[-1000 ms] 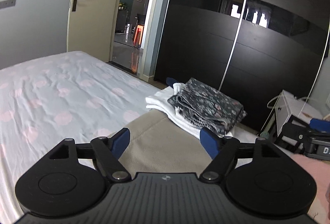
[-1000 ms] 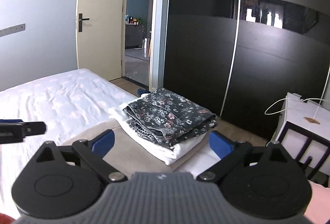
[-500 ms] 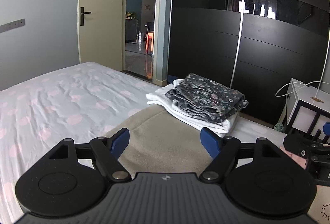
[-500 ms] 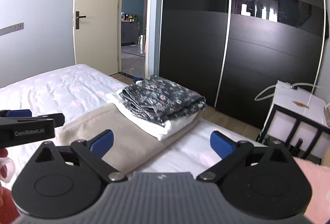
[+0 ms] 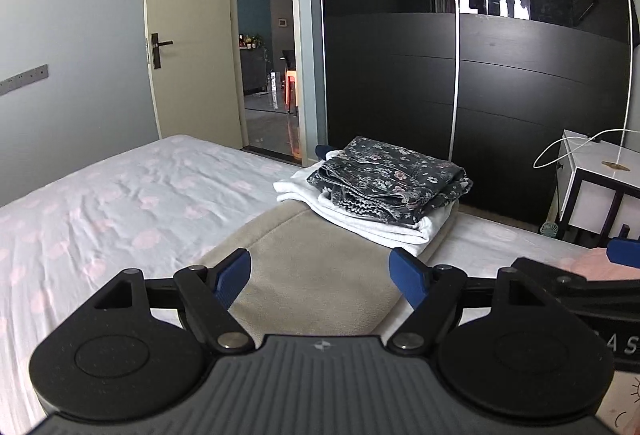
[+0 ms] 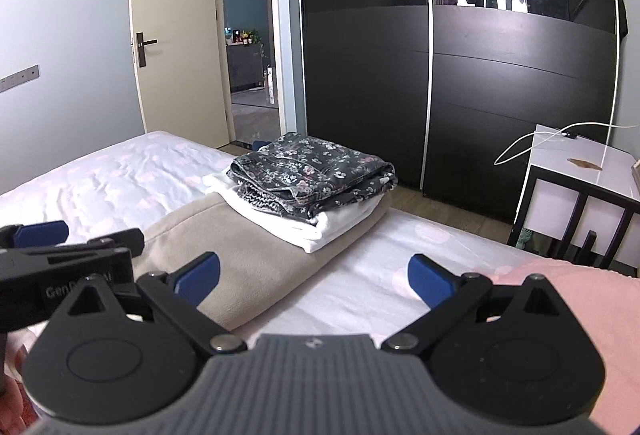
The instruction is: Fold clothes
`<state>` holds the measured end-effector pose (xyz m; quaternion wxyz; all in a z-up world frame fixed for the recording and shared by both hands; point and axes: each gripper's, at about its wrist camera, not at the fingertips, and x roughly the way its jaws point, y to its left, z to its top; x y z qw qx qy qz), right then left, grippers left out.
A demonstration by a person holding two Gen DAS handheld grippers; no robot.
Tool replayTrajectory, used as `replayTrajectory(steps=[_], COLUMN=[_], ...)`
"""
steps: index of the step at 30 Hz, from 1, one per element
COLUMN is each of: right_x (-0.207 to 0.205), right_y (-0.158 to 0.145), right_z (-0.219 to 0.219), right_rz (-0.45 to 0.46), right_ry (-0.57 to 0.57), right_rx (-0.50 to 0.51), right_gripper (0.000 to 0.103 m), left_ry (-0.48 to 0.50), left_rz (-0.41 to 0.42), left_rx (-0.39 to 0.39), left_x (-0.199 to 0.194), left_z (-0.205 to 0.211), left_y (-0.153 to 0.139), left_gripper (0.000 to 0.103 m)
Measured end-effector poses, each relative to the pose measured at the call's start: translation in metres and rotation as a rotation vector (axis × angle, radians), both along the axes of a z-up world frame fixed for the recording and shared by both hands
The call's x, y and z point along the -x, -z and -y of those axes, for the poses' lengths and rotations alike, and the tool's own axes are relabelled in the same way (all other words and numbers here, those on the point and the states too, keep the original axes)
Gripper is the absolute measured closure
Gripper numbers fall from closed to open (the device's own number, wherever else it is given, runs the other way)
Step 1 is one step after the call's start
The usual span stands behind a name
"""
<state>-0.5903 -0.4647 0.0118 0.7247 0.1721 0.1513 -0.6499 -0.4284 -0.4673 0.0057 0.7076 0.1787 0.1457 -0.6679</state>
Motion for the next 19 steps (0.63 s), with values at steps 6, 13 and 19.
replayTrajectory(steps=[6,13,19], right_x=[-0.001,-0.003,-0.006], right_y=[0.0,0.0,0.001], right_z=[-0.001,-0.003,-0.004], right_rz=[-0.002,-0.008,-0.012], right_ry=[-0.001,0.0,-0.004], right_rx=[0.007,0.011,0.018], right_gripper=[0.002,0.002,0.002], left_ry=[-0.003,-0.01,-0.012], left_rz=[-0.023,-0.037,-0.053], left_rx=[-0.007,-0.024,-0.025], left_x=[-0.005,-0.009,-0.013], left_z=[-0.001,-0.002,-0.004], left_y=[-0.002,0.0,0.001], left_gripper=[0.027,0.027,0.027])
